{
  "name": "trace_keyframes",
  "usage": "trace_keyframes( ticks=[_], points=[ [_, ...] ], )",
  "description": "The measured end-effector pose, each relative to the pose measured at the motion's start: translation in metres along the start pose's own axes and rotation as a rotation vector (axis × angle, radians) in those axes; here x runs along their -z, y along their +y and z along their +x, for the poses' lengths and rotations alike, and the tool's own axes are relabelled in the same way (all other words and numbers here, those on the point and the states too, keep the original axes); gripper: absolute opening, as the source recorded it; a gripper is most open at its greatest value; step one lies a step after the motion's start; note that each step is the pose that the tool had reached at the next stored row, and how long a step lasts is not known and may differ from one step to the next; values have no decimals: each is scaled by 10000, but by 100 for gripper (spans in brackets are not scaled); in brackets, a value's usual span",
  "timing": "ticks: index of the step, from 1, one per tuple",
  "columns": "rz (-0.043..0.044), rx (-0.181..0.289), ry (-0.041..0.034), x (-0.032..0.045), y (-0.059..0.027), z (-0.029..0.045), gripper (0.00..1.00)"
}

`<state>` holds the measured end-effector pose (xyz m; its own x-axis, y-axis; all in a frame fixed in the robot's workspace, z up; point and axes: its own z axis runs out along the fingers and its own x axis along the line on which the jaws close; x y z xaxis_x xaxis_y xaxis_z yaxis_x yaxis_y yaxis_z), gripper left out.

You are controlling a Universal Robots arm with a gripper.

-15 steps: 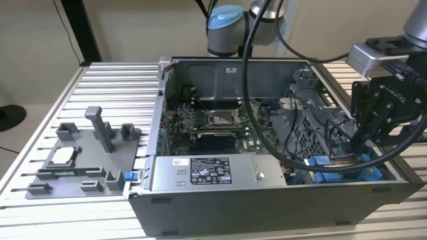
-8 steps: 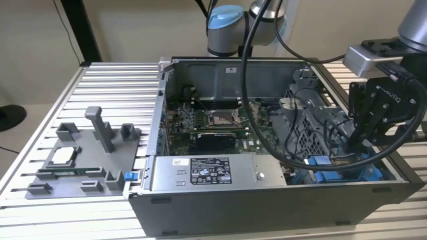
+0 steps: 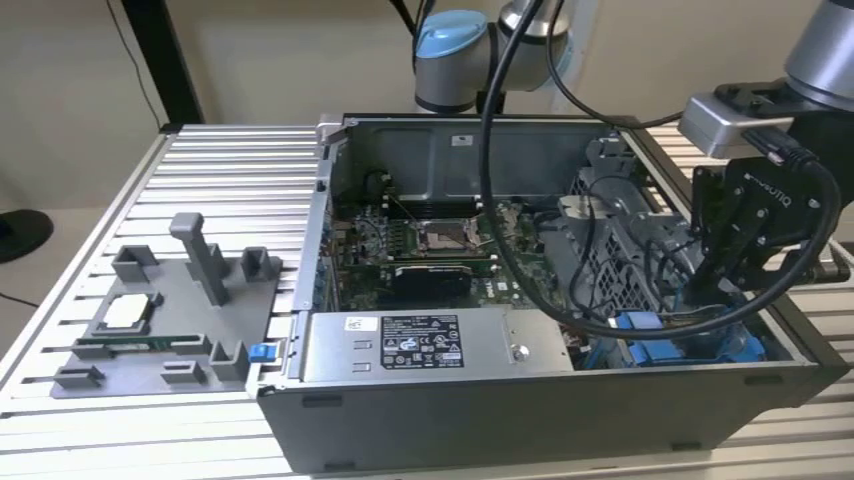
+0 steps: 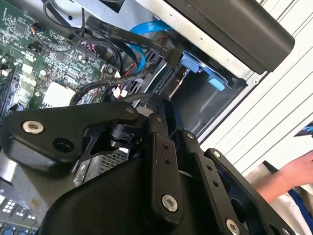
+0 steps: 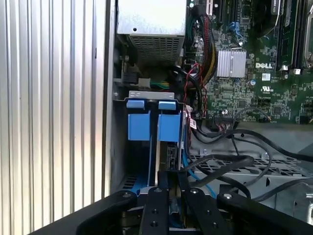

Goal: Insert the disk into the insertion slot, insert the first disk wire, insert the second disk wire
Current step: 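Insert the first disk wire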

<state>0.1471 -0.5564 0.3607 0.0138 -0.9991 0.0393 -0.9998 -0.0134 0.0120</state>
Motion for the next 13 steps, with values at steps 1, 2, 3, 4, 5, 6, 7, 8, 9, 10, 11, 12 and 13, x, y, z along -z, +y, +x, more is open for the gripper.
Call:
trace_keyframes(
  ticks=[1, 2, 3, 4, 5, 6, 7, 8, 9, 10, 11, 12, 13],
  points=[
    [0, -1, 1, -10, -10, -1, 0],
    [0, -2, 3, -18, -21, -2, 0],
    [0, -2, 5, -25, -34, -2, 0],
    [0, -2, 5, -35, -49, -2, 0],
    [0, -2, 4, -45, -62, -3, 0],
    [3, -2, 5, -53, -69, -3, 0],
    [10, -4, 5, -60, -72, -3, 0],
    [15, -3, 5, -68, -76, -3, 0],
    [20, -3, 5, -75, -80, -4, 0],
    [23, -4, 5, -81, -87, -4, 0],
    [27, -5, 6, -86, -93, -4, 0],
    [37, -6, 6, -91, -95, -4, 0],
    [48, -8, 6, -97, -97, -4, 0]
  ],
)
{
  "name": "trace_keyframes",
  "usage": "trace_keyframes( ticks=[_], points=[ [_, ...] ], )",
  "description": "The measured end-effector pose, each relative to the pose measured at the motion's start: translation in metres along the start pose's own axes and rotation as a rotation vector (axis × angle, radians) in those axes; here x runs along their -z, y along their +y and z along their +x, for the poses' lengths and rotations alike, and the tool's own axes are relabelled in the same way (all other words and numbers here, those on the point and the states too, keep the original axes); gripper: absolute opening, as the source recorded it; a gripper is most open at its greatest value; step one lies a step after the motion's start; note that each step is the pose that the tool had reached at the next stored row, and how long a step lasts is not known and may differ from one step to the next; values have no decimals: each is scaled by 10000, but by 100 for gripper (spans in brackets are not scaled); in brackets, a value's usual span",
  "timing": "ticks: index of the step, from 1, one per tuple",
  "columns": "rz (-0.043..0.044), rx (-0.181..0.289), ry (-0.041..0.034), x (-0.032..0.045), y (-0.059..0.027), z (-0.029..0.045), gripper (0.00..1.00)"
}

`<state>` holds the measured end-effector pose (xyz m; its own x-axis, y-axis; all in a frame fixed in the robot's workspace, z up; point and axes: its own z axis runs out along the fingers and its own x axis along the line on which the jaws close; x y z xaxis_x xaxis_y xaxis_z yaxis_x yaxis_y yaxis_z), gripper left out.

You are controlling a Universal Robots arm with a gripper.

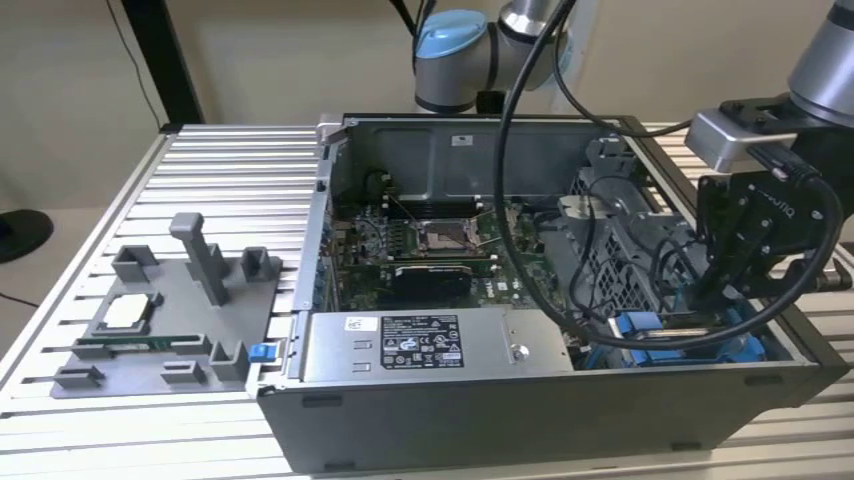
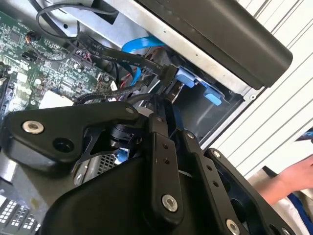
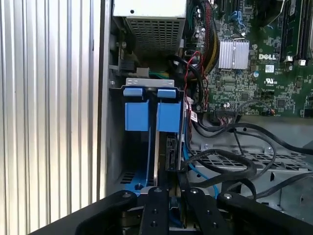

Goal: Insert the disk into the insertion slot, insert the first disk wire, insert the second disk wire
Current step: 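Insert the first disk wire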

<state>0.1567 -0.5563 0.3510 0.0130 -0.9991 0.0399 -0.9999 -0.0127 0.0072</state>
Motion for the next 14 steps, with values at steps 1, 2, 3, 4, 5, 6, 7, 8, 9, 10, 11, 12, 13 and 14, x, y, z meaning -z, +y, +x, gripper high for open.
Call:
trace_keyframes(
  ticks=[1, 2, 3, 4, 5, 6, 7, 8, 9, 10, 11, 12, 13, 14],
  points=[
    [7, -2, -1, -5, -2, 0, 0],
    [11, -13, 0, -8, -2, 0, 0],
    [18, -48, 2, -9, -3, 0, 0],
    [24, -102, 0, -14, -3, -1, 0],
    [36, -171, 0, -16, -3, -1, 0],
    [56, -246, 0, -17, -3, -1, 0],
    [77, -300, 0, -18, -3, 0, 0],
    [114, -343, -2, -21, -3, -1, 0],
    [168, -377, -4, -23, -3, -1, 0],
    [241, -402, -4, -24, -3, -1, 0],
    [331, -417, -2, -26, -2, -1, 0],
    [419, -426, 10, -28, 0, -1, 0],
    [450, -427, 23, -30, 3, -1, 0],
    [451, -426, 25, -30, 3, -1, 0]
  ],
)
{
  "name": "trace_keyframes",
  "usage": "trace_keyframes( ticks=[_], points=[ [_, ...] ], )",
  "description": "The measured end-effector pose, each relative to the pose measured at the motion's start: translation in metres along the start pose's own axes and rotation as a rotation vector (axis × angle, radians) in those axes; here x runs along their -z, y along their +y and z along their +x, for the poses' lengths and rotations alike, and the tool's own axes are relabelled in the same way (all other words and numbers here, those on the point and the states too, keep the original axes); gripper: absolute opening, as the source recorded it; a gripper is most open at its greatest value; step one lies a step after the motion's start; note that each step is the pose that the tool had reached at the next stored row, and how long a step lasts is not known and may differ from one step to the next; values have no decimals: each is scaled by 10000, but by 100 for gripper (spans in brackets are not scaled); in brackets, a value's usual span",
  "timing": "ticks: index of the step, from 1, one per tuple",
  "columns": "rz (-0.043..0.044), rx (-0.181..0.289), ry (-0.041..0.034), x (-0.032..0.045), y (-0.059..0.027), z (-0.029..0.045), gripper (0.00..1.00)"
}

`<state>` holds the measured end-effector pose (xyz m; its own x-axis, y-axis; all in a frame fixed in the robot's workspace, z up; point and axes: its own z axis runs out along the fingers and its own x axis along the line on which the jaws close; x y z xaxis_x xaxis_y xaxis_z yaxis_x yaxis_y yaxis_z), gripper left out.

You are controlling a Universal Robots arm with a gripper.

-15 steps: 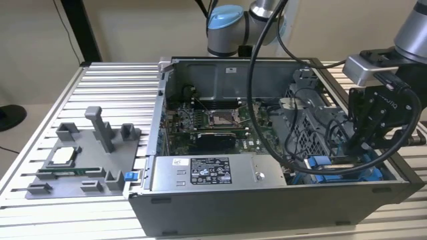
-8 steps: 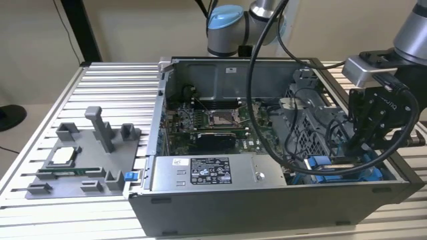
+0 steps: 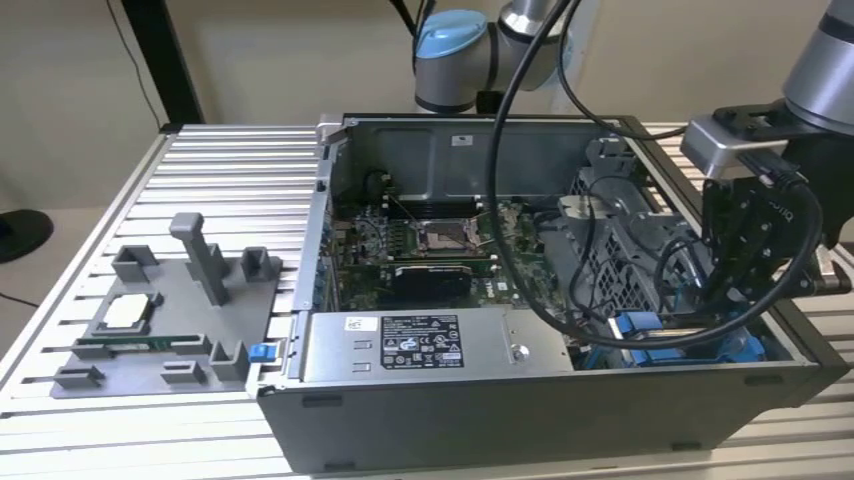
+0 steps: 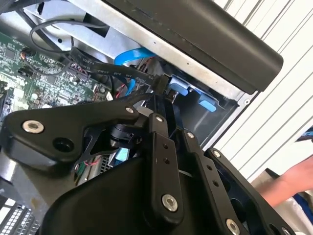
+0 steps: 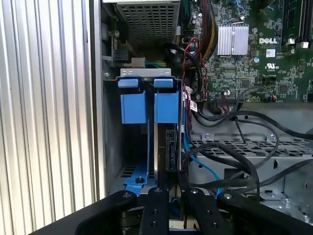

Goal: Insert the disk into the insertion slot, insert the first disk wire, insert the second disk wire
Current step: 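Insert the first disk wire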

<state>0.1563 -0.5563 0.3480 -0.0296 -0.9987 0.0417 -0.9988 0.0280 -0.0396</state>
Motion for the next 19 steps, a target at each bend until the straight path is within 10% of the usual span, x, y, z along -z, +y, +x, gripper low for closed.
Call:
trace_keyframes(
  ticks=[19],
  points=[
    [118, -22, 39, -46, 51, -2, 0]
  ],
)
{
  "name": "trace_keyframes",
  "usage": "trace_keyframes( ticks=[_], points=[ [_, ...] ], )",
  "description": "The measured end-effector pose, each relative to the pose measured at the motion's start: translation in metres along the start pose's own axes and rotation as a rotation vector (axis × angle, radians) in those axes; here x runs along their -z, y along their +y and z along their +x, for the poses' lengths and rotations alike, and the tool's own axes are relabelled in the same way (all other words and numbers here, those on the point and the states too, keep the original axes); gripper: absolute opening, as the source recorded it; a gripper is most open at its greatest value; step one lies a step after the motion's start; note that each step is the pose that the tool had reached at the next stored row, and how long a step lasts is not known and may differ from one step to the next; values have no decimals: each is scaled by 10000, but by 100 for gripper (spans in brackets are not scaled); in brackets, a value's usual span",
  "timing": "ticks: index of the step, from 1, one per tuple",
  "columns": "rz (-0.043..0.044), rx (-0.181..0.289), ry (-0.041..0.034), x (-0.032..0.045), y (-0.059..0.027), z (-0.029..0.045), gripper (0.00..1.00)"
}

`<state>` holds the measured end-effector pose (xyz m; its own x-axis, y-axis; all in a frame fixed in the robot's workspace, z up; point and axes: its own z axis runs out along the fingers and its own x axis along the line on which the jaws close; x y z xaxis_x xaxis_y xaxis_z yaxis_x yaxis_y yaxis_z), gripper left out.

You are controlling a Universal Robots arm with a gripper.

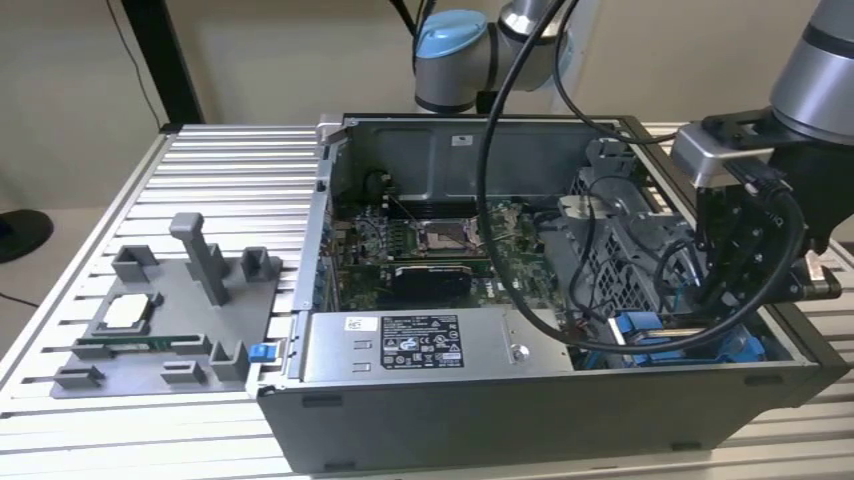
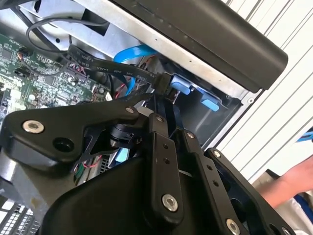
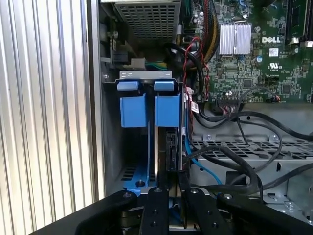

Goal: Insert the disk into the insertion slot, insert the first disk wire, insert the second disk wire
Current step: 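Insert the first disk wire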

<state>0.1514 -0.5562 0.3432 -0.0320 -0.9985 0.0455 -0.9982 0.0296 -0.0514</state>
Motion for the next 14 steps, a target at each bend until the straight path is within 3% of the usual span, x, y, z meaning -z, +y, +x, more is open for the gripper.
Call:
trace_keyframes(
  ticks=[8, 14],
  points=[
    [23, -1, 35, -22, 12, -4, 0],
    [24, 1, 67, -98, 21, -11, 0]
  ],
)
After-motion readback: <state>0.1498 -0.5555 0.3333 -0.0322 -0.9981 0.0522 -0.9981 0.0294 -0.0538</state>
